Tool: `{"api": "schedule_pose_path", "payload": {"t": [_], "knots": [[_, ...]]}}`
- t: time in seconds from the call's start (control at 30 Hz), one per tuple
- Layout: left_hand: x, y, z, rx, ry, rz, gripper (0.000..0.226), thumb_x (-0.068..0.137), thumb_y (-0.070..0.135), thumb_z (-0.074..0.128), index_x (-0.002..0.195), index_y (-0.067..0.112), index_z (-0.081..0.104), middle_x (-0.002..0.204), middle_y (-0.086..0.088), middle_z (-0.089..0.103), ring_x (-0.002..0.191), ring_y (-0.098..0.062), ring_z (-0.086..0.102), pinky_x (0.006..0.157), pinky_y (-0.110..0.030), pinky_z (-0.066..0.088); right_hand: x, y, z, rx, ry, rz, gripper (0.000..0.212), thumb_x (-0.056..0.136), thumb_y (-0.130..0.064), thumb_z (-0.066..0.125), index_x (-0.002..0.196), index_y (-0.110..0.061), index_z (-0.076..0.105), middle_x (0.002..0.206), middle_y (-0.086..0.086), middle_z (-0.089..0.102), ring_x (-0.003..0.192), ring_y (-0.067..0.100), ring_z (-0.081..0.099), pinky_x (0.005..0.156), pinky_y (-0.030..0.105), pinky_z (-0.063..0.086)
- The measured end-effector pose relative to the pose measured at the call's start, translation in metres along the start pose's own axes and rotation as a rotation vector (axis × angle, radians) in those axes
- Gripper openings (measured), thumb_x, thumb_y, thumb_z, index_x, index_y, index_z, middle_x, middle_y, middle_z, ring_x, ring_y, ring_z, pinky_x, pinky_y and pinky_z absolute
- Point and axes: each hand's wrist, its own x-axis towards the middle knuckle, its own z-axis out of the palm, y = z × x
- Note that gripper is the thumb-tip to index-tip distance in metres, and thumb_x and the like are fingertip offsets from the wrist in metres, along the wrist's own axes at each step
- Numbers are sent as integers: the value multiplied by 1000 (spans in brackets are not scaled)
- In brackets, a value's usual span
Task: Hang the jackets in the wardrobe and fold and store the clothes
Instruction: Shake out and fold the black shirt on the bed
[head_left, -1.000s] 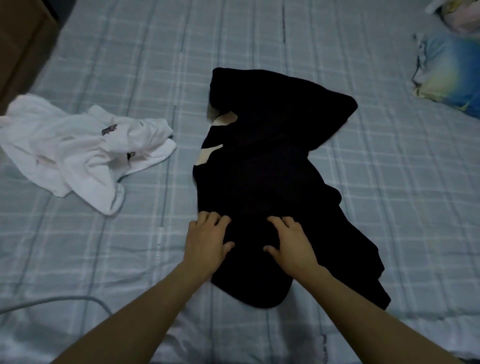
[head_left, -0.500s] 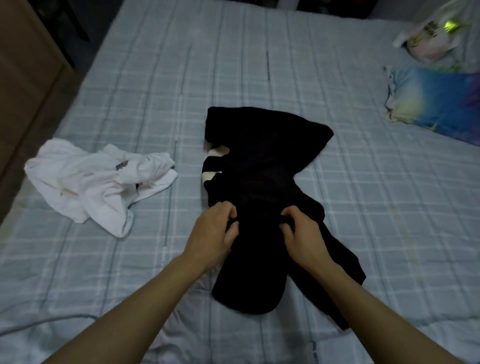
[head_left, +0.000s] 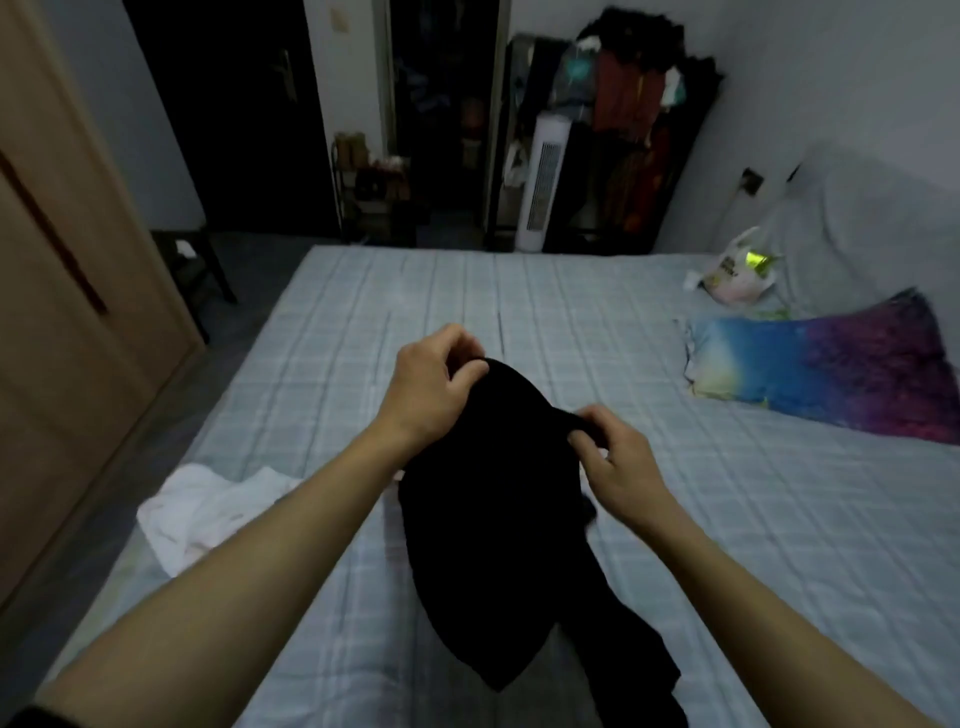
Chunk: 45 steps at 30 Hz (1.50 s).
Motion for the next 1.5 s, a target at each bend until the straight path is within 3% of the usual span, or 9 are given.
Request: {"api": "schedule_pose_path", "payload": {"t": [0.2, 0.3, 0.5, 0.67, 0.83, 1.13, 1.3, 1.43, 1.5], "knots": [[41, 31, -53, 56, -93, 78, 8, 87, 19, 74, 91, 20, 68, 79, 4, 67, 72, -6, 61, 64, -8, 43, 49, -68, -44, 16, 64, 4, 12, 94, -7, 55, 87, -13, 63, 77, 5, 63, 69, 11, 56, 67, 31, 45], [48, 32, -67, 42, -175, 98, 11, 87, 20, 75, 94, 25, 68, 83, 5, 67, 72, -4, 61, 65, -12, 44, 59, -94, -52, 70, 51, 49, 13, 96, -8, 53, 90, -12, 64, 78, 5, 64, 68, 8, 57, 64, 26, 45], [57, 38, -72, 67, -446, 231, 44, 78, 40, 82, 118, 30, 67, 113, 18, 64, 106, 3, 57, 89, -17, 44, 72, -125, -55, 193, 33, 84, 15, 99, -8, 50, 97, 1, 62, 78, 4, 61, 66, 7, 55, 59, 19, 44], [64, 36, -57, 63, -519, 250, 31, 80, 27, 78, 109, 28, 66, 101, 15, 67, 98, -1, 61, 92, -32, 51, 79, -133, -57, 225, -26, 43, 14, 99, -9, 50, 97, -2, 62, 77, 2, 62, 68, 10, 56, 62, 23, 44], [78, 43, -57, 27, -715, 181, 26, 87, 24, 74, 110, 27, 62, 106, 10, 65, 102, -4, 61, 92, -29, 51, 85, -125, -68, 279, -57, 18, 15, 100, -10, 50, 98, -2, 62, 78, 4, 61, 71, 16, 55, 64, 29, 43], [122, 97, -72, 211, -479, 149, 19, 79, 26, 82, 85, 24, 64, 85, 5, 68, 79, -9, 67, 74, -37, 57, 100, -114, -97, 430, -67, -54, 14, 100, -11, 52, 99, -5, 64, 87, 5, 67, 81, 15, 64, 76, 28, 52], [132, 133, -82, 118, -703, 33, 17, 93, 35, 66, 97, 19, 71, 87, 0, 68, 78, -8, 63, 70, -24, 48, 99, -113, -93, 469, -71, -85, 12, 99, -10, 52, 99, -1, 60, 81, 6, 63, 72, 15, 60, 63, 24, 50], [123, 140, -67, 272, -827, 93, 18, 98, 29, 61, 92, 15, 72, 82, -3, 65, 74, -11, 59, 71, -35, 49, 100, -110, -82, 487, -35, -84, 10, 98, -13, 53, 94, -7, 60, 81, 6, 63, 72, 16, 60, 65, 30, 48], [120, 137, -63, 323, -826, 93, 16, 97, 26, 63, 97, 12, 70, 94, -7, 66, 83, -10, 62, 84, -38, 52, 101, -109, -80, 486, -34, -98, 9, 97, -12, 55, 91, -8, 60, 79, 5, 62, 72, 14, 59, 66, 30, 48]]}}
